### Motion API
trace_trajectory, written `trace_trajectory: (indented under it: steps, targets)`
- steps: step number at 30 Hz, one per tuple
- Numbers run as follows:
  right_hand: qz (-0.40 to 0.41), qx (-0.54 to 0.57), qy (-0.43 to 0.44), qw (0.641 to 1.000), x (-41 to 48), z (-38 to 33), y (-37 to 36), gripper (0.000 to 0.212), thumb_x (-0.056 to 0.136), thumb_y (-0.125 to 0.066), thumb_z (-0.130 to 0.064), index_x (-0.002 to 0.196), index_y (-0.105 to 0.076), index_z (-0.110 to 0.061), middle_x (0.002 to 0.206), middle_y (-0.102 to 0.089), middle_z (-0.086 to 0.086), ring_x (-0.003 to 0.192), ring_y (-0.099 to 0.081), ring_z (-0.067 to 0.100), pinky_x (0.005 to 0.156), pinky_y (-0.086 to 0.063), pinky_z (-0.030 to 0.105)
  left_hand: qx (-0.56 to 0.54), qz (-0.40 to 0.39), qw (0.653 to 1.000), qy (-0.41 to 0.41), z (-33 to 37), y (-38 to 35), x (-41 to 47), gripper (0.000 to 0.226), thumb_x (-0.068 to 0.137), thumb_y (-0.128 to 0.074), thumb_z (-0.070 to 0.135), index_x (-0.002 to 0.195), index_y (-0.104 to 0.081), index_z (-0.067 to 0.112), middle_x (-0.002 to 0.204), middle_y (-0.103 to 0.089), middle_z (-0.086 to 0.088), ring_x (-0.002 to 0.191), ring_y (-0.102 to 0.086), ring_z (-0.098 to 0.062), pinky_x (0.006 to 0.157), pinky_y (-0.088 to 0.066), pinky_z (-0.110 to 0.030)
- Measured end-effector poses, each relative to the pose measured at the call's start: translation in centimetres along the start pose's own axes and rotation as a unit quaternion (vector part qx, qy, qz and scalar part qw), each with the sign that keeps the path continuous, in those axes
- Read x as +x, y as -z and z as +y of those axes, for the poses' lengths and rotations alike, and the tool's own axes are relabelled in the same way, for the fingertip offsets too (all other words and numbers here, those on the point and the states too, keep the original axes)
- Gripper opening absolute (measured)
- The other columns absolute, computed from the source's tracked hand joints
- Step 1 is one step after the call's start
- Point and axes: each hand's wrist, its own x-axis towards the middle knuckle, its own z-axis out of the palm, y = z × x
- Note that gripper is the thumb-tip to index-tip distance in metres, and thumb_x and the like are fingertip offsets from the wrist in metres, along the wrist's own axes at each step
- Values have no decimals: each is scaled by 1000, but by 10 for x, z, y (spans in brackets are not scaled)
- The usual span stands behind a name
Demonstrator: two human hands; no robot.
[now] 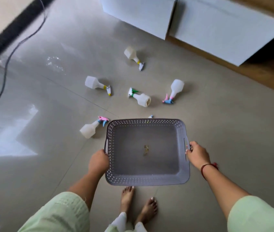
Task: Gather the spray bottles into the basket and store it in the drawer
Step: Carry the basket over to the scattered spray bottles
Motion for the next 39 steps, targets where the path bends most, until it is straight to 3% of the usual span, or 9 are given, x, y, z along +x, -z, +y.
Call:
trace_trajectory:
  steps: [8, 23, 27, 32, 39]
  targets:
    - [12, -23, 32, 999, -4, -106, 38, 20, 90, -51, -13, 105, -58, -3, 106, -67, 24, 97, -61, 41, 76, -47, 36, -8, 5, 1000, 25, 9, 97, 21, 29, 91, -42, 9, 109, -60, -4, 116, -64, -26, 108, -61, -40, 92, -51, -45]
    - [-34, -12, 35, 999, 40, -356, -20, 6, 87, -53, -12, 83, -49, -11, 90, -65, 17, 74, -49, 29, 64, -35, 30, 32, -20, 998, 58, -53, 287, 193, 32, 91, -45, 11, 117, -54, -5, 123, -60, -26, 114, -57, -40, 92, -47, -40]
    - [-48, 12, 39, 998, 54, -401, -33, 10, 86, -54, -14, 88, -57, -5, 85, -63, 15, 84, -60, 35, 67, -41, 34, -13, -11, 996, 88, -69, 313, 219, 34, 91, -48, 16, 117, -52, -6, 123, -59, -29, 114, -56, -42, 94, -46, -41]
    - [-98, 0, 60, 993, 68, -450, -49, 2, 87, -51, -12, 86, -51, -11, 71, -54, 3, 77, -53, 28, 62, -35, 29, -61, -9, 989, 131, -92, 334, 236, 34, 91, -51, 17, 116, -47, -6, 123, -57, -30, 114, -55, -43, 94, -44, -42]
    - [-148, -40, 104, 983, 94, -508, -96, 8, 85, -50, -7, 91, -55, -10, 66, -48, -2, 76, -53, 27, 65, -40, 30, -115, -1, 975, 190, -141, 343, 270, 37, 91, -53, 17, 119, -44, -4, 127, -54, -31, 116, -53, -43, 93, -43, -41]
